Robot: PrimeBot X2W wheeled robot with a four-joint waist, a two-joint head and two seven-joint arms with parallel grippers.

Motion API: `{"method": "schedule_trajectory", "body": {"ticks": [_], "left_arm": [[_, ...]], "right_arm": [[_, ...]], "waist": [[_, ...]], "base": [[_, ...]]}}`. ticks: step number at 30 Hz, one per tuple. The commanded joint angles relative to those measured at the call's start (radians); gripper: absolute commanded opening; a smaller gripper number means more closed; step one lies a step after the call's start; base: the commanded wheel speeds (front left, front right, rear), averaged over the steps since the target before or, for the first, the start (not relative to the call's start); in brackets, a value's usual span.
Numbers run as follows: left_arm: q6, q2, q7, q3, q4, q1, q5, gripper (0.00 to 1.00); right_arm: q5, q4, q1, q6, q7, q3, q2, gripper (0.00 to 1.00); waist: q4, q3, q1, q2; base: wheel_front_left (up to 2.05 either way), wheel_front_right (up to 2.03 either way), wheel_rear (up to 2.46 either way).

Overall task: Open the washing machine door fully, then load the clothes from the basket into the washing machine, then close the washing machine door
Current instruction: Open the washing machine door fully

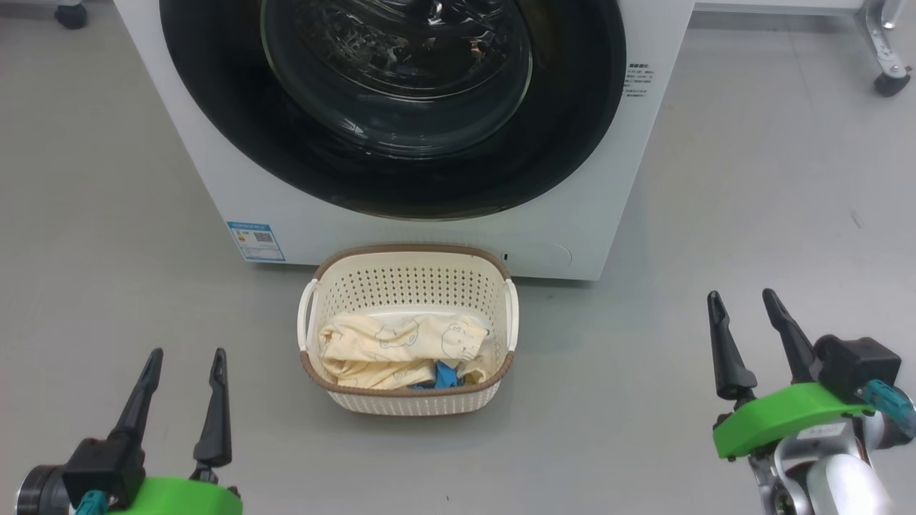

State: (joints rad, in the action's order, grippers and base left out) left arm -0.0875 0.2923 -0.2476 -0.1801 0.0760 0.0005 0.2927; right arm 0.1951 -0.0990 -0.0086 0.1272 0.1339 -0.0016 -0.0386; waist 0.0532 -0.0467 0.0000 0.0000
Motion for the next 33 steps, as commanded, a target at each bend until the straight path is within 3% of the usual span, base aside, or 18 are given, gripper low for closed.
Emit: {"method": "schedule_trajectory", "body": {"ticks": [1,24,33], "left_arm": [[0.003,0.016,-0.014,0.046,-0.03,-0.054,-0.009,1.0],[0.025,-0.003,-0.014,0.061,-0.033,-0.046,-0.042,1.0],[0.025,-0.015,-0.014,0.054,-0.032,-0.057,-0.052,1.0]], "right_arm": [[0.002,0.029,-0.052,0.003,0.013,0.021,-0.012,1.0],[0.004,0.017,-0.064,0.003,0.036,0.007,-0.012,1.0],[0.112,0.028,-0.143,0.003,0.057,-0.008,-0.012,1.0]], "waist": [[0.0,0.0,0.0,0.0],[-0.018,-0.01,0.0,0.0],[-0.018,-0.041,0.0,0.0]], "base": [[0.1,0.1,-0.21],[0.0,0.0,0.0],[0.0,0.0,0.0]]}}
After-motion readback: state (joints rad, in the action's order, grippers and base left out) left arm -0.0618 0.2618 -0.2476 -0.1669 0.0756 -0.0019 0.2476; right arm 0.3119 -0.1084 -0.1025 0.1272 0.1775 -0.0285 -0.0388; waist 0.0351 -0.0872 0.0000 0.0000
